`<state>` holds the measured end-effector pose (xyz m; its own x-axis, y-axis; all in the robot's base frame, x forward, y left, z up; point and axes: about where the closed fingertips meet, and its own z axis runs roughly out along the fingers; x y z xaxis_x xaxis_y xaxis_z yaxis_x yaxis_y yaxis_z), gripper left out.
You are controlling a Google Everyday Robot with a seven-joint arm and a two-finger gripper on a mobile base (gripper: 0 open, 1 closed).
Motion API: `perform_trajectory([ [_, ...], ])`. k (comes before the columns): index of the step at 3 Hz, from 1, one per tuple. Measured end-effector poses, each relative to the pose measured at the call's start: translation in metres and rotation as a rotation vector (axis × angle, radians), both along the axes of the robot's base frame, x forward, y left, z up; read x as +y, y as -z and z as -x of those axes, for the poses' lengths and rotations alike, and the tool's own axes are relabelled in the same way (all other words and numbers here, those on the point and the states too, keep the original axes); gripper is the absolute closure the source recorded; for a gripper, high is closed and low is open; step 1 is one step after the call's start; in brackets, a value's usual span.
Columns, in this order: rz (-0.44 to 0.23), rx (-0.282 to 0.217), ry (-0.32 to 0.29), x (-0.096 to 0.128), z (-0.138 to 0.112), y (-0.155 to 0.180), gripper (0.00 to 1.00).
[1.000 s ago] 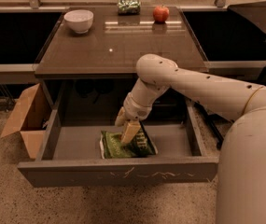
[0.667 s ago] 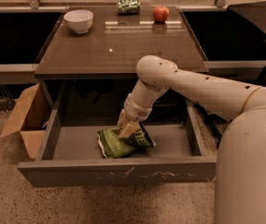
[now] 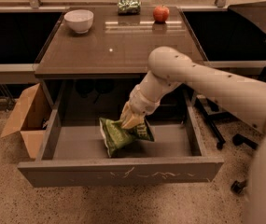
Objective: Pick green jalapeno chip bag from top drawer and place on counter
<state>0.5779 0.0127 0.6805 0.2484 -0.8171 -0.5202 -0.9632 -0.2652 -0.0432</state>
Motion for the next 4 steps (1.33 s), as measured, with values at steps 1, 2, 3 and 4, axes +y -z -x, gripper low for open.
perform_trajectory([
  [1,-0.194,-0.176,-0.003,-0.026,0.007,-0.099,1.00],
  [2,-0.352,-0.330,0.043,-0.078,0.004,-0.191,1.00],
  [3,-0.355,-0.337,0.048,-0.080,0.001,-0.194,1.00],
  [4,-0.391,-0.407,0.101,-0.097,-0.032,-0.226,1.00],
])
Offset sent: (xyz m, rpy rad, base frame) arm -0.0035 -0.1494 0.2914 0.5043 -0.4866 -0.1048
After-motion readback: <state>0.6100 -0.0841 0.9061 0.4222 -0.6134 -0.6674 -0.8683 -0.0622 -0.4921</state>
